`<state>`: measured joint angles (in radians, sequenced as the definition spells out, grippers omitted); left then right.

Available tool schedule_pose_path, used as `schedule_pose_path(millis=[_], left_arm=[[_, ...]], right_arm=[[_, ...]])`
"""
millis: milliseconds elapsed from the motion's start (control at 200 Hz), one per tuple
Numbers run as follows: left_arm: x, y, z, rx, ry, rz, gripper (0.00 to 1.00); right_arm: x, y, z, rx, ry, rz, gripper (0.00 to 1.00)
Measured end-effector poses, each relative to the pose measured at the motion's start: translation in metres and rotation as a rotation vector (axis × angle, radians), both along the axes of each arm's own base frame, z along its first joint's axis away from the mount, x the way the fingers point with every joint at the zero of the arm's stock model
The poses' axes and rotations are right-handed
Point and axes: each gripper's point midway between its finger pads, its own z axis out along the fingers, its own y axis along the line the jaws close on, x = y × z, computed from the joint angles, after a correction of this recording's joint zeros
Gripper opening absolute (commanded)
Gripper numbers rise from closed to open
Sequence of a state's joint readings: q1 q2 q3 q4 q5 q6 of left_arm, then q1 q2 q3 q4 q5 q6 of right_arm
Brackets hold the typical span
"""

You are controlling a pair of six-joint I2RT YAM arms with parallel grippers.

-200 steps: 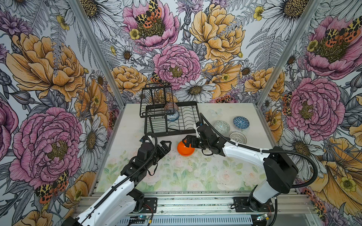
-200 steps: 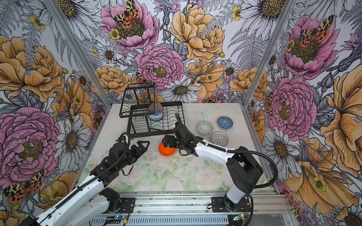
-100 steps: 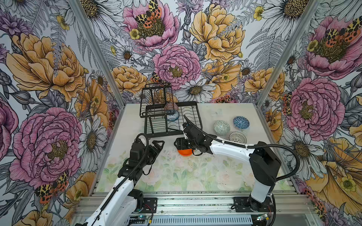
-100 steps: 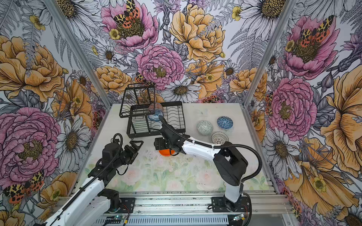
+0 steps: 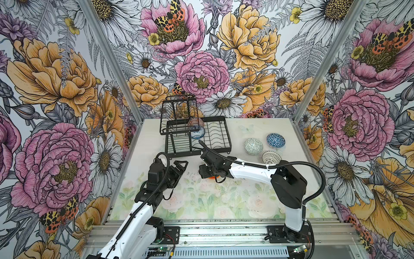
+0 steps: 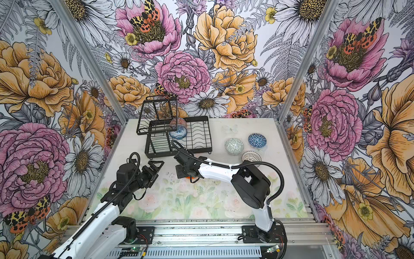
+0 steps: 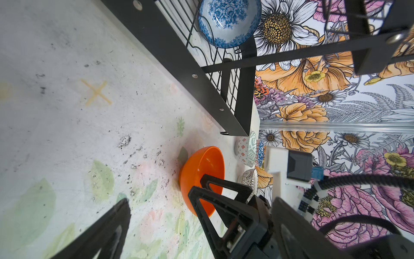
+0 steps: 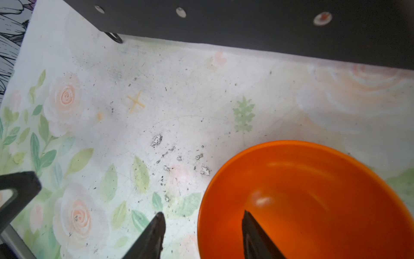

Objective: Load bowls into a dish rack
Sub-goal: Pick up the bowl from the center of the table.

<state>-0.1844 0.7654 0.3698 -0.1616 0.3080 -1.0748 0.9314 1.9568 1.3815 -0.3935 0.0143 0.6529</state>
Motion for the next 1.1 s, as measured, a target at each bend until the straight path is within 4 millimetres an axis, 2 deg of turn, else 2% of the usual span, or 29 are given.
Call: schedule_pose_path(millis=[145,295,520,605,711,946,1101], left_arm=[[0.000,0.000,0.000,-0.001,-0.005,0.000,0.99],[0.000,0.000,0.000,0.002,-0.007,-0.002,0.99],[0.000,0.000,0.000,0.005,-0.009,-0.004,0.99],[0.000,0.000,0.000,0.005,-0.009,-0.004,0.99],[0.000,0.000,0.000,0.004,-0.010,-0.004,0.99],[0.000,-0.001,0.001,0.004,-0.013,-0.007,0.99],[-0.002,-0.005,0.002,0.003,-0.018,-0.021,0.99]], right_arm=[[0.000,0.000,-0.014,-0.036,0.018,0.006,0.41],[0.000,0.000,-0.018,-0.054,0.021,0.006,0.29],[0.002,0.004,-0.010,-0.045,0.008,0.013,0.08],[0.009,0.008,-0.001,-0.035,-0.021,0.006,0.00],[0.013,0.014,0.008,-0.004,-0.030,0.004,0.00],[0.013,0.011,0.021,0.042,0.000,-0.015,0.00],[0.011,0.009,0.049,0.106,0.005,-0.037,0.00]])
